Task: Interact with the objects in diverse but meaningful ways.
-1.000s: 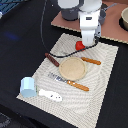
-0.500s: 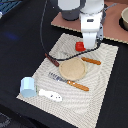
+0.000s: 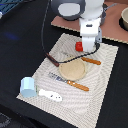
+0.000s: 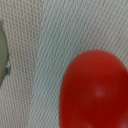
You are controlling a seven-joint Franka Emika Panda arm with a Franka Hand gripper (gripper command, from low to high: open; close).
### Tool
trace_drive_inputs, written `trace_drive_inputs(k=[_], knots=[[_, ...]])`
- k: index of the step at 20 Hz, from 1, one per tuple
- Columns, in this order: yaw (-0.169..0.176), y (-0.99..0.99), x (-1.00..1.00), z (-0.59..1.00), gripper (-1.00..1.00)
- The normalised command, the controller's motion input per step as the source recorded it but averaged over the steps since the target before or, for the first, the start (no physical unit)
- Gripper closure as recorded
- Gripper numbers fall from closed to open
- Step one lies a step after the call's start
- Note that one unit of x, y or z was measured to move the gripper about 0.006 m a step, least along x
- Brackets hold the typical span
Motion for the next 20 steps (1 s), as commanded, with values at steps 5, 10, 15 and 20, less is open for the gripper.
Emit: trace_drive_inputs(k=[5,10,15,20], knots=[[0.006,-0.06,-0.24,-0.27,-1.0],[0.0,-0.09,-0.21,-0.07,-1.0],[0.0,-0.14,-0.38,0.0,-1.0],[0.0,-0.17,-0.44,0.0,-1.0]])
